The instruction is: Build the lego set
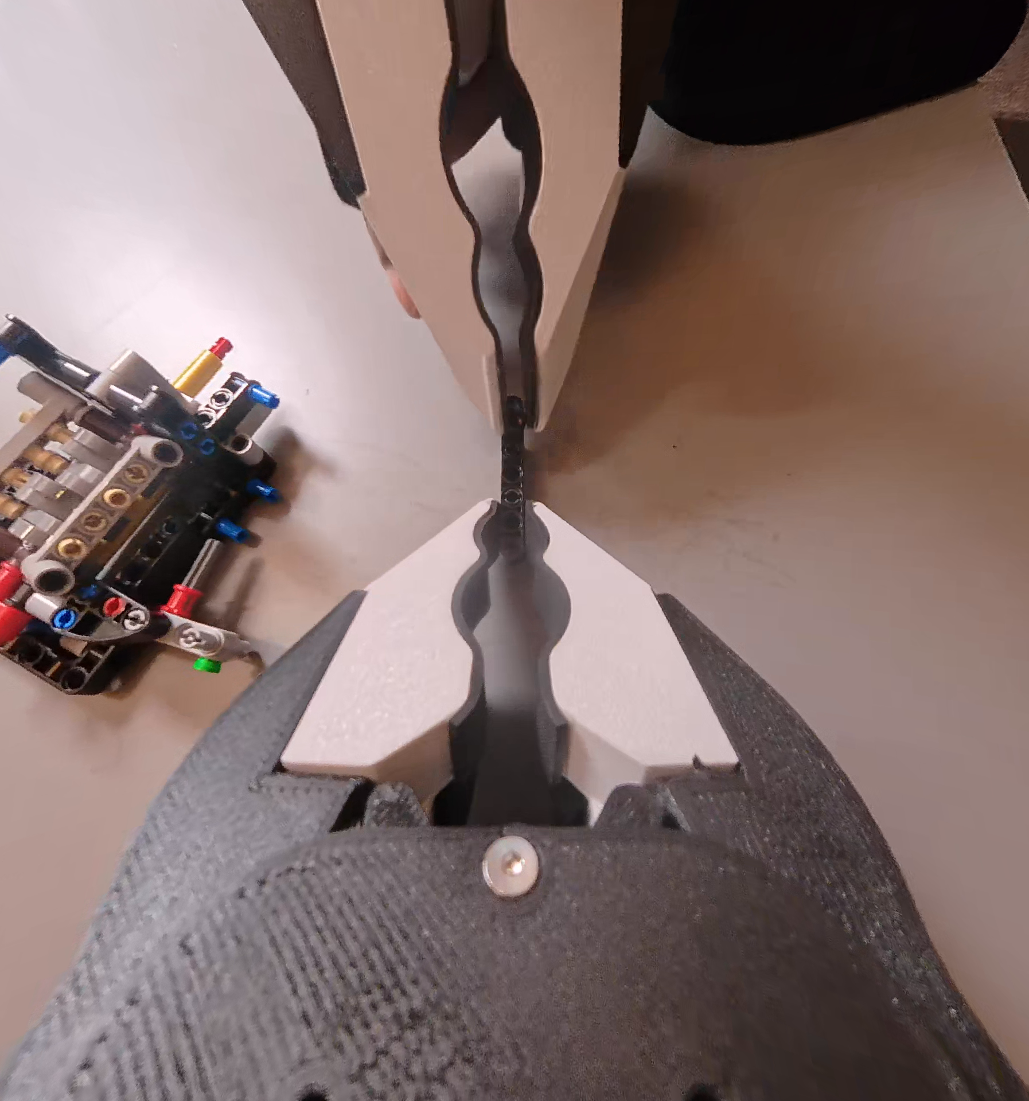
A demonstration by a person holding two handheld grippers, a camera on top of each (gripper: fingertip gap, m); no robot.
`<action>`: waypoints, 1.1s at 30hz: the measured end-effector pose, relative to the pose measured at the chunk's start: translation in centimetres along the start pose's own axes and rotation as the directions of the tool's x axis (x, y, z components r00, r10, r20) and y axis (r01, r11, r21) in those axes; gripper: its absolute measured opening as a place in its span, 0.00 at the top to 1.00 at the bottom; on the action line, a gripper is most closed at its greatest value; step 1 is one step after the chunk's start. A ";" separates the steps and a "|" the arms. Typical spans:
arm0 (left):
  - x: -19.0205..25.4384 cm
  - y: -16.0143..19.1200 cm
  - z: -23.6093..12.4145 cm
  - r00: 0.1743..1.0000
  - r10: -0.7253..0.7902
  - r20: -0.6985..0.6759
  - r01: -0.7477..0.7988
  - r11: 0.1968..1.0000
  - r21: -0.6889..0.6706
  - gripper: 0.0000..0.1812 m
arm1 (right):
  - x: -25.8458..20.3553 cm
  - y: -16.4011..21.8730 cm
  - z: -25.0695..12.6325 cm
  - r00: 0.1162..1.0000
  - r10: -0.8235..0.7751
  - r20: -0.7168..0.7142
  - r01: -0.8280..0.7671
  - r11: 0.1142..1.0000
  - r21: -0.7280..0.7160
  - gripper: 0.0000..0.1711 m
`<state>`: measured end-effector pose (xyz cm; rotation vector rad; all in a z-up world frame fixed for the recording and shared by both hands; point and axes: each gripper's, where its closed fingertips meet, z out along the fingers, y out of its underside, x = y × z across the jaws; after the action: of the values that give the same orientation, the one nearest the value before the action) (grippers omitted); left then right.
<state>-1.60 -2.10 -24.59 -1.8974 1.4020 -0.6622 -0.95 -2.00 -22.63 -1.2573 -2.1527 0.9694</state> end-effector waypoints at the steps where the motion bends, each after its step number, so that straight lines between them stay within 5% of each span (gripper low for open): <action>1: -0.1 0.0 0.0 1.000 -0.003 0.009 0.003 1.000 0.000 0.96 | 0.1 0.0 0.0 1.000 0.003 -0.008 -0.003 1.000 0.012 0.99; 8: -0.5 -0.1 0.1 0.998 -0.031 0.048 0.031 1.000 -0.001 0.96 | -0.3 -0.2 -0.4 0.996 0.039 -0.082 -0.037 0.999 0.029 0.99; 11: -0.3 -0.1 0.1 0.999 -0.029 0.036 0.029 1.000 -0.001 0.96 | -0.2 0.1 -0.7 0.997 0.023 -0.069 -0.018 0.998 0.061 0.91; 21: -0.2 -0.1 0.1 0.999 -0.039 0.022 0.039 0.999 -0.001 0.96 | 0.4 0.7 -0.2 0.998 0.024 -0.063 -0.022 0.999 0.030 0.95; 26: -1.0 0.0 0.1 0.991 -0.083 0.102 0.083 0.997 0.002 0.96 | 1.4 1.0 -0.4 0.961 0.180 -0.209 -0.186 0.983 -0.006 0.96; 30: -1.4 0.0 0.0 0.980 -0.129 0.151 0.129 0.992 0.007 0.96 | 2.1 1.1 -0.4 0.836 0.412 -0.361 -0.413 0.907 0.078 0.96; 33: -1.4 0.0 0.0 0.979 -0.138 0.149 0.138 0.990 0.009 0.96 | 2.1 1.1 -0.4 0.822 0.407 -0.399 -0.404 0.910 0.095 0.96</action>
<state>-1.99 -0.74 -24.62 -2.0153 1.1860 -0.5704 -1.08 0.39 -23.07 -1.7842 -1.5848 0.7709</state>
